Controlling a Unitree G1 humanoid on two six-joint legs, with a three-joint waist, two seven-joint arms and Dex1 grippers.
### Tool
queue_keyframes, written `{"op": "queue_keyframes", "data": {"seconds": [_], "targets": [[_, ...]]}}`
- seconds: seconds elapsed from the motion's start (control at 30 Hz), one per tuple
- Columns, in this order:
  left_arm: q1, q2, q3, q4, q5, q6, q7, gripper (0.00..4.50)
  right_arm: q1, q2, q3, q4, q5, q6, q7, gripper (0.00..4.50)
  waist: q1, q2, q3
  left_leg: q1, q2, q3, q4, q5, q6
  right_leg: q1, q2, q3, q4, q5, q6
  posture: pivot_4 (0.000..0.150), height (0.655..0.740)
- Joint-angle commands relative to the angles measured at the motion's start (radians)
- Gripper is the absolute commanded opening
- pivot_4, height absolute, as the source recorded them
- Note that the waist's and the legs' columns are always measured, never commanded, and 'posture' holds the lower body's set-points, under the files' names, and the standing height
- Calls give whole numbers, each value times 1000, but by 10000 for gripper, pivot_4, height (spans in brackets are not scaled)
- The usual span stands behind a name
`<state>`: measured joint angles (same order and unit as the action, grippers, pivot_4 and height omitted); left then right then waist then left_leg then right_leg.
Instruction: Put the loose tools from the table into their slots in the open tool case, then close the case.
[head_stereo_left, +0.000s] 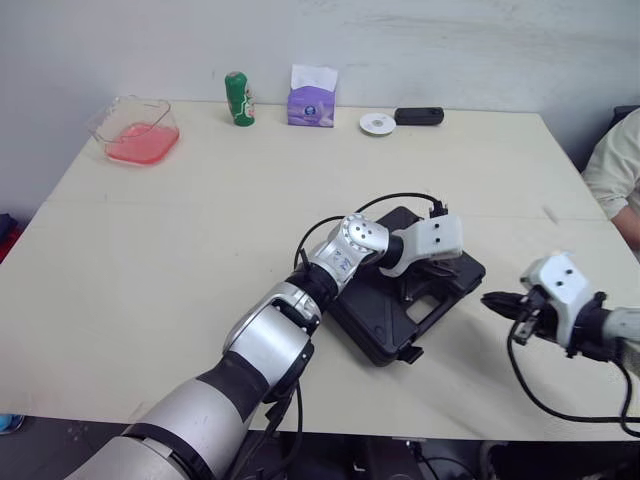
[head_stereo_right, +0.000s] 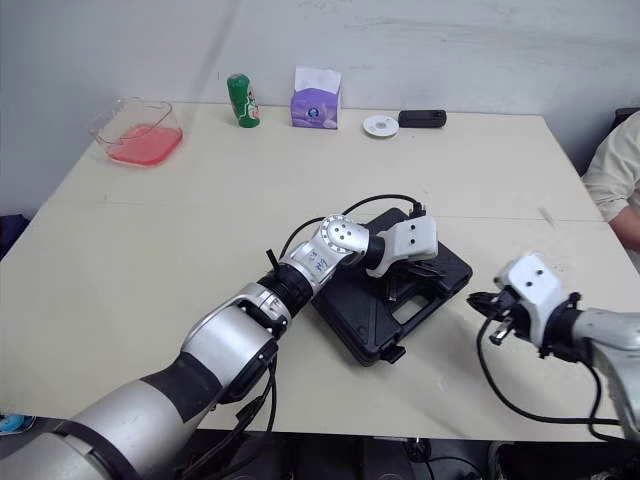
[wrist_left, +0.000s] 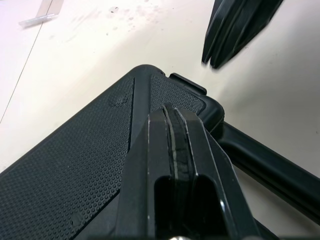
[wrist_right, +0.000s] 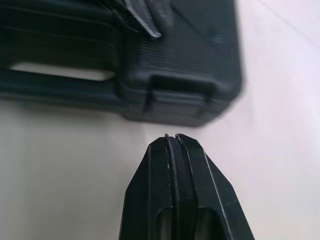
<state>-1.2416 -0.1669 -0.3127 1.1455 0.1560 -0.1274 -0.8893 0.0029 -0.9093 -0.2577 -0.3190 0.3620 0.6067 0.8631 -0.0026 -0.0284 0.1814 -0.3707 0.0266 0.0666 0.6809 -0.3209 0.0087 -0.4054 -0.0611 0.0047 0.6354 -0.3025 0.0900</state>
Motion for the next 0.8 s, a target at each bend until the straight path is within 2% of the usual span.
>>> {"op": "queue_keyframes", "data": {"seconds": [0.03,0.3,0.43,0.53,0.6,0.67,0.73,0.8], "targets": [[27,7,-26,53,46,40,7,0,-47,-4,11,-18,-2,-5,-12,942,1,0,0,0,0,0,0,0,0,0,0,0,0,0,0,1500,7244],[35,9,-31,47,47,37,5,0,-95,-15,3,-79,33,22,4,942,-3,0,0,0,1,0,0,0,0,0,0,0,0,0,0,1500,7244],[16,44,0,15,19,41,-12,0,-8,-59,-24,-106,30,26,52,942,0,0,0,0,1,0,0,0,0,-1,0,0,0,0,0,1500,7244],[0,96,51,-84,-49,87,-118,0,58,-75,-61,-142,52,28,87,942,-2,0,1,-1,1,1,0,-1,-1,-1,0,0,0,0,0,1500,7244],[34,156,64,-251,-118,167,-271,0,107,-76,-91,-194,88,41,113,942,-6,2,2,-2,2,1,-1,-1,-1,-3,1,0,0,0,0,1500,7244],[130,268,37,-545,-210,296,-473,0,170,-64,-102,-273,130,63,129,942,-11,6,3,-2,2,2,-2,0,-2,-5,1,1,2,0,-1,1500,7244],[206,346,2,-739,-254,396,-564,0,210,-52,-93,-325,153,78,124,942,-10,6,3,-3,4,-1,-4,3,-9,-7,2,2,4,-2,-4,1500,7244],[279,410,-51,-865,-247,440,-598,0,236,-37,-47,-363,151,82,103,942,-2,6,3,-3,4,-3,-4,6,-13,-7,2,3,4,-3,-5,1500,7244]]}}
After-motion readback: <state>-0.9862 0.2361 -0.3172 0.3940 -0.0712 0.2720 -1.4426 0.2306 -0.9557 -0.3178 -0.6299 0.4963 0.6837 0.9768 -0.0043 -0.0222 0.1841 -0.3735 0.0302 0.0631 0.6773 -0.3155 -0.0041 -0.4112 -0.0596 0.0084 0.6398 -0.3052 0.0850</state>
